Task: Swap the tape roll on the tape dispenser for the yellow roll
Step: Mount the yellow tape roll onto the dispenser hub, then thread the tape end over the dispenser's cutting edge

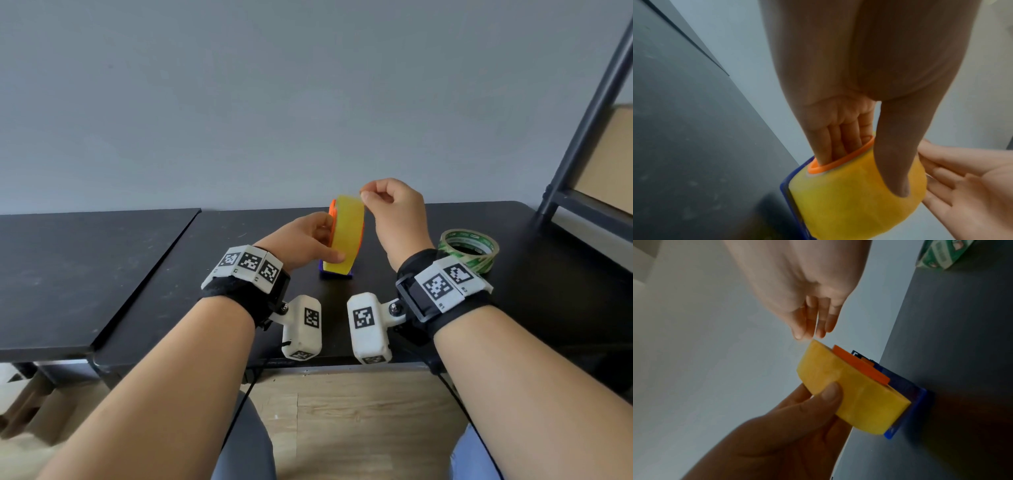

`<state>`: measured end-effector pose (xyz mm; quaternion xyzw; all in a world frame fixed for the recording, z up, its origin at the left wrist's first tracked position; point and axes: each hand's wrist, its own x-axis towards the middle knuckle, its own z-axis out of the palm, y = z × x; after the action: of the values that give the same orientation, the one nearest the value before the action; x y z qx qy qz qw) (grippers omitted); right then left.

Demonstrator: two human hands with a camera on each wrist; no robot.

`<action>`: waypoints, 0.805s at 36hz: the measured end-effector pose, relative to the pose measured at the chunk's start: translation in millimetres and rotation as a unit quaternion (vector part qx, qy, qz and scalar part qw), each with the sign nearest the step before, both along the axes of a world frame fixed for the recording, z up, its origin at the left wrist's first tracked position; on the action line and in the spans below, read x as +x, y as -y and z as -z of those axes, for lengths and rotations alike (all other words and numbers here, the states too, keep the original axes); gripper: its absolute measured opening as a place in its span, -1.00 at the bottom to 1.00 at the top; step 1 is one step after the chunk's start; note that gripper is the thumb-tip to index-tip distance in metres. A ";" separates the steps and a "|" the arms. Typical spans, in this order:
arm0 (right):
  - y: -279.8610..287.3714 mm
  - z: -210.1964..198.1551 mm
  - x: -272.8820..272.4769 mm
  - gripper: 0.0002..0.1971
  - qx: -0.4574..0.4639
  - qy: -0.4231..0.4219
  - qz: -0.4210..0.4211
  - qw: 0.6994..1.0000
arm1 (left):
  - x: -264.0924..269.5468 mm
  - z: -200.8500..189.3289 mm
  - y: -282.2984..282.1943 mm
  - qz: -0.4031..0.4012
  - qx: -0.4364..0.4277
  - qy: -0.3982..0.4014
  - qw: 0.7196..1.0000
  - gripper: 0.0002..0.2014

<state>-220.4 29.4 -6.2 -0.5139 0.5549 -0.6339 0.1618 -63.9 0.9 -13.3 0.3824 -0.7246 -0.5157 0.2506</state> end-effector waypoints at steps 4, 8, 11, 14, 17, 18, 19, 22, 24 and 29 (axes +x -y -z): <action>0.5 1.2 2.4 -0.85 0.005 0.000 -0.028 1.000 | 0.0 3.1 0.2 -0.012 0.019 0.003 1.000 -0.56; -1.2 -3.4 4.9 -0.81 0.005 0.004 -0.045 0.999 | 0.0 7.6 1.9 -0.041 0.071 -0.079 0.994 -0.56; -0.5 -6.5 7.3 -0.85 0.005 0.002 -0.038 0.999 | 1.8 5.8 0.8 -0.035 0.101 -0.128 0.986 -0.56; 0.5 -6.4 7.9 -0.87 0.012 0.005 -0.028 1.000 | 5.4 3.5 -1.4 -0.020 0.120 -0.148 0.982 -0.58; -0.8 -4.9 7.5 -0.84 0.024 0.011 -0.034 0.999 | 6.5 3.6 -2.6 -0.005 0.132 -0.157 0.979 -0.59; -1.0 -4.6 7.4 -0.81 0.027 0.015 -0.037 0.999 | 6.5 3.6 -2.7 -0.004 0.134 -0.161 0.978 -0.59; -1.1 -4.7 7.3 -0.78 0.030 0.019 -0.038 0.999 | 6.3 3.8 -2.2 -0.004 0.136 -0.167 0.977 -0.59; 0.0 -4.4 6.4 -0.73 0.042 0.038 -0.035 0.998 | 5.3 3.9 -1.9 -0.010 0.140 -0.182 0.973 -0.59; 1.3 -2.2 4.6 -0.69 0.056 0.042 -0.029 0.997 | 4.0 4.4 -1.6 -0.022 0.141 -0.190 0.971 -0.58; 4.7 8.7 -2.3 -0.55 0.115 0.013 -0.006 0.993 | 1.8 8.0 1.0 -0.038 0.139 -0.193 0.971 -0.58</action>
<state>-222.6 24.7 -14.9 -0.4865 0.6189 -0.5717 0.2310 -62.0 -0.1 -21.4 0.3341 -0.5689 -0.6654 0.3493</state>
